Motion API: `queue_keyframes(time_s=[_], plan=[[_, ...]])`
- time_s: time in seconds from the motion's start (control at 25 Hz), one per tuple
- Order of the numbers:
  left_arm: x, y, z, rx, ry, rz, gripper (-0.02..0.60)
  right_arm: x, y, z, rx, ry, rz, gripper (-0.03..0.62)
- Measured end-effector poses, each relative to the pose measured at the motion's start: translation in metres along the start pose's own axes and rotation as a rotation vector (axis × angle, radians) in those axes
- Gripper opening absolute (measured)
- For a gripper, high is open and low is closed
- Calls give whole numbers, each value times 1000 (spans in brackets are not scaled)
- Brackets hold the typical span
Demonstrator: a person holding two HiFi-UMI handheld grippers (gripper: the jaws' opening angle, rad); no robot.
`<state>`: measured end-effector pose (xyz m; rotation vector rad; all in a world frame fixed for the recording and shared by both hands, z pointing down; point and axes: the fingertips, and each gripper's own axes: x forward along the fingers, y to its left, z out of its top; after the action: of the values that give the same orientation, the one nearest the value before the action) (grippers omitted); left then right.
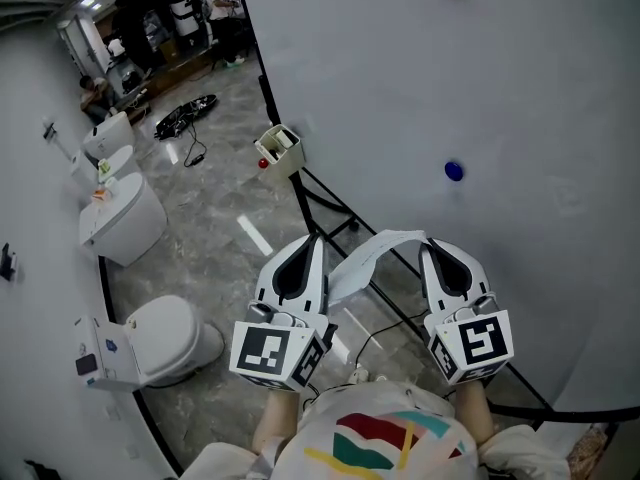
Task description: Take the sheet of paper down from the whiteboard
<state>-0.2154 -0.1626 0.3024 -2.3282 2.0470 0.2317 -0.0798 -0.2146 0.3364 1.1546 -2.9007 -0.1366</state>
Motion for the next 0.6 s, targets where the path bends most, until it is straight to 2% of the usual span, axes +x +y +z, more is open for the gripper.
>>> queue_keyframes(time_s=[0.16,0.6], plan=[[8,-4,-12,-7,32,6,44,5,-3,-9,9,15,8,15],[1,1,-20,-3,54,4,44,3,5,-5,6,-6,1,15]])
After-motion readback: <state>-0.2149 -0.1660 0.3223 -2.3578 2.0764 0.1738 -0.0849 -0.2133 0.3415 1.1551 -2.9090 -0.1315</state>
